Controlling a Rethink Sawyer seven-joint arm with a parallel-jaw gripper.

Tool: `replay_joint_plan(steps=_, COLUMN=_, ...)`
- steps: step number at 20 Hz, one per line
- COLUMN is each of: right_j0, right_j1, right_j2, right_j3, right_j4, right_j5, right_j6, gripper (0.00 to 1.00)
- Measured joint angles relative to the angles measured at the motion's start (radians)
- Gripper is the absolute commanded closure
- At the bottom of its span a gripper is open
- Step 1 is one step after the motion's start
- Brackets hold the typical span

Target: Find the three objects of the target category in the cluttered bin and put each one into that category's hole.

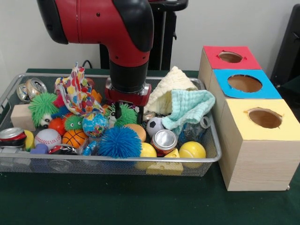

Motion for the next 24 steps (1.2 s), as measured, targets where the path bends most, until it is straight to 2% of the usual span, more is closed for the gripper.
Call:
replay_joint_plan(steps=2, right_j0=0.000, right_j1=0.000, right_j2=0.001, right_j3=0.000, right_j4=0.000, right_j5=0.000, right_j6=0.000, gripper=0.00)
replay_joint_plan(steps=3, right_j0=-0.001, right_j1=0.000, right_j2=0.002, right_j3=0.000, right_j4=-0.003, right_j5=0.000, right_j6=0.000, gripper=1.00)
replay_joint_plan(steps=17, right_j0=-0.001, right_j1=-0.018, right_j2=0.001, right_j3=0.001, right_j4=-0.003, right_j5=0.000, right_j6=0.000, gripper=1.00)
replay_joint_plan(steps=24, right_j0=0.023, right_j1=-0.090, right_j2=0.001, right_j3=0.023, right_j4=-0.002, right_j5=0.004, right_j6=0.000, gripper=1.00)
